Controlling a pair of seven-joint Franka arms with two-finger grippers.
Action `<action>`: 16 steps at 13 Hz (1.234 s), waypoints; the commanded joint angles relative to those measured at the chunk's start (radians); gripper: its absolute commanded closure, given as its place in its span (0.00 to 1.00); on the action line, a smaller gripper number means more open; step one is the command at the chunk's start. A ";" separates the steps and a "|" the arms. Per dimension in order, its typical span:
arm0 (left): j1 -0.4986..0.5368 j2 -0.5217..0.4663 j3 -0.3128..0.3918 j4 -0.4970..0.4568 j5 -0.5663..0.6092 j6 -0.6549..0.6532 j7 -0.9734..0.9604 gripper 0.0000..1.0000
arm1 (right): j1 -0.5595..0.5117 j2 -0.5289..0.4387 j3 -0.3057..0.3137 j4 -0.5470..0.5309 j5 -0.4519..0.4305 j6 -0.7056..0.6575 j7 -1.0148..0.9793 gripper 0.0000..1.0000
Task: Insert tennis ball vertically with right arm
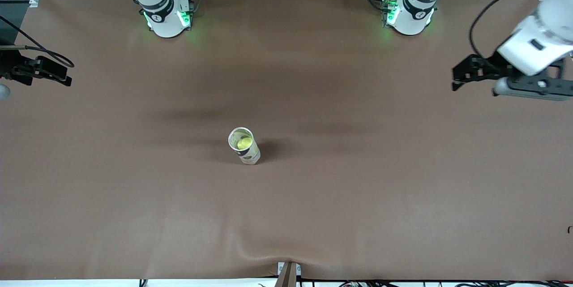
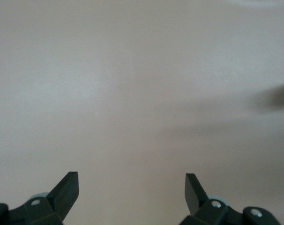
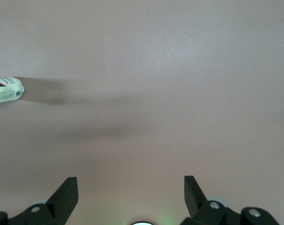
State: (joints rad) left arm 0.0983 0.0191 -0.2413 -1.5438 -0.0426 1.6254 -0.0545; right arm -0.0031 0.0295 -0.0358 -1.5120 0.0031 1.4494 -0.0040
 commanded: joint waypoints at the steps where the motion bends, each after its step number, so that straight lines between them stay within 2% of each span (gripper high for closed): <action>1: 0.043 -0.007 -0.003 0.017 0.026 -0.038 0.002 0.00 | 0.008 -0.023 0.004 -0.022 -0.018 0.008 0.005 0.00; 4: 0.066 -0.031 -0.003 0.024 0.029 -0.039 0.002 0.00 | 0.006 -0.025 0.004 -0.022 -0.017 0.002 0.007 0.00; 5: 0.052 -0.034 0.020 0.024 0.029 -0.041 0.002 0.00 | 0.006 -0.025 0.004 -0.022 -0.017 -0.001 0.007 0.00; 7: -0.062 -0.038 0.123 0.024 0.076 -0.077 0.002 0.00 | 0.006 -0.028 0.004 -0.022 -0.017 -0.007 0.006 0.00; 12: -0.176 -0.076 0.230 -0.013 0.095 -0.133 -0.011 0.00 | 0.006 -0.028 0.004 -0.022 -0.017 -0.009 0.005 0.00; 16: -0.181 -0.097 0.214 -0.029 0.095 -0.171 -0.030 0.00 | 0.006 -0.028 0.004 -0.022 -0.017 -0.009 0.005 0.00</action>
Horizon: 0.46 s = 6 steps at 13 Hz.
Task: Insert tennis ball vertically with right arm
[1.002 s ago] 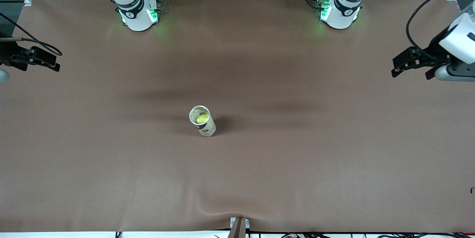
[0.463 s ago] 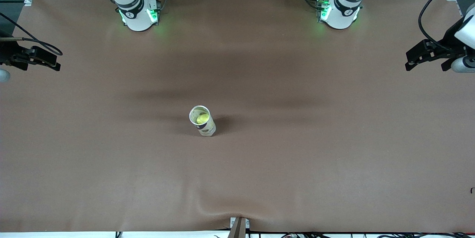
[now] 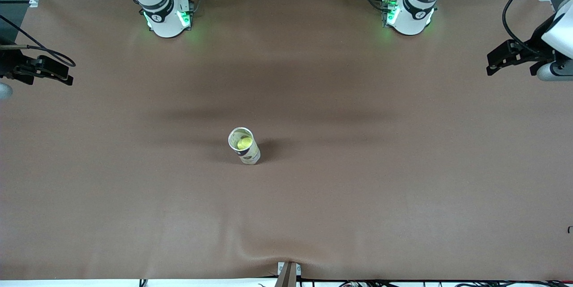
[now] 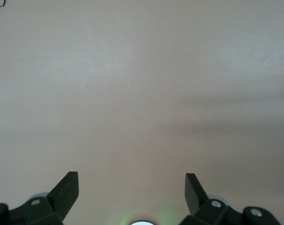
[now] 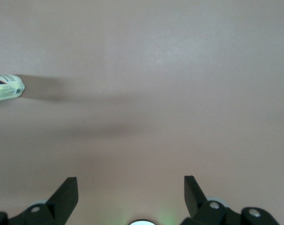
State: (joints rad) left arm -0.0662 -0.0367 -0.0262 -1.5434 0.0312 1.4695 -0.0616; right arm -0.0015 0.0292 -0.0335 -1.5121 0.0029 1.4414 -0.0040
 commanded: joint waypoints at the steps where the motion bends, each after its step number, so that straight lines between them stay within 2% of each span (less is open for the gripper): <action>1: -0.009 -0.049 -0.009 -0.030 0.021 -0.017 -0.024 0.00 | 0.005 -0.026 0.001 -0.022 -0.017 -0.001 0.006 0.00; 4: -0.004 -0.051 -0.011 -0.023 0.019 -0.032 -0.024 0.00 | 0.005 -0.025 0.001 -0.022 -0.017 -0.001 0.006 0.00; 6: 0.028 -0.049 -0.009 0.020 0.009 -0.032 -0.001 0.00 | 0.005 -0.025 0.001 -0.020 -0.017 -0.001 0.006 0.00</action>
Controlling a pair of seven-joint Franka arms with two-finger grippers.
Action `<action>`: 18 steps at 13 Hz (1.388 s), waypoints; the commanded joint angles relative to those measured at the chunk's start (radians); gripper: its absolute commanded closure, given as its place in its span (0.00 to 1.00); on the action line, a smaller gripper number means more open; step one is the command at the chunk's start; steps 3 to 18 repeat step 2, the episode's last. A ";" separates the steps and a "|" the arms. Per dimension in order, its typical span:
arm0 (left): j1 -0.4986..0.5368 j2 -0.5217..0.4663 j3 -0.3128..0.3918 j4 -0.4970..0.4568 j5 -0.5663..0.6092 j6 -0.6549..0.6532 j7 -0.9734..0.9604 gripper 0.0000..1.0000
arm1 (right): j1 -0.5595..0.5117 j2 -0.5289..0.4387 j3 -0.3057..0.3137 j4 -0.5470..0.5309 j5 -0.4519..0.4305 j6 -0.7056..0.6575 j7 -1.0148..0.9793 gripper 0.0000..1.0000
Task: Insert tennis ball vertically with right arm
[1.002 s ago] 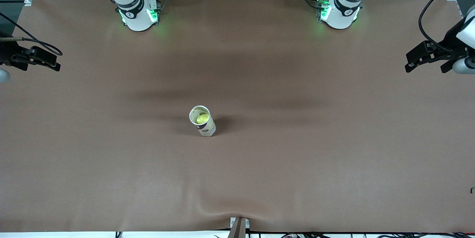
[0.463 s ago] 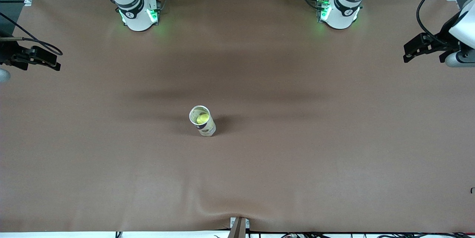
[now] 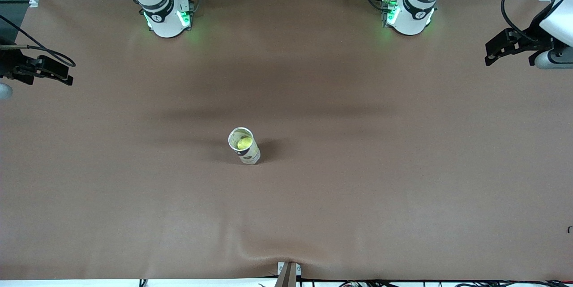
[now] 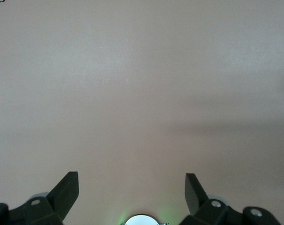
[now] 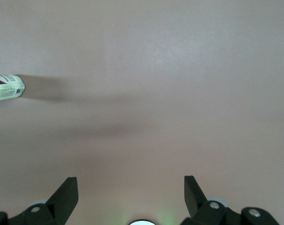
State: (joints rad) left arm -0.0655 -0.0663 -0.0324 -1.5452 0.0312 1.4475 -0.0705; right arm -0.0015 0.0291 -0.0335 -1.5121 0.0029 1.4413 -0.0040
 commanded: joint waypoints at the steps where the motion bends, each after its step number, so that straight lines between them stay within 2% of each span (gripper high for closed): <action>1: 0.030 -0.020 -0.001 0.025 0.006 -0.010 0.008 0.00 | 0.005 -0.025 0.001 -0.020 -0.017 -0.001 0.005 0.00; 18: 0.027 -0.018 0.000 0.030 0.007 -0.010 -0.003 0.00 | 0.005 -0.025 0.001 -0.020 -0.017 0.001 0.007 0.00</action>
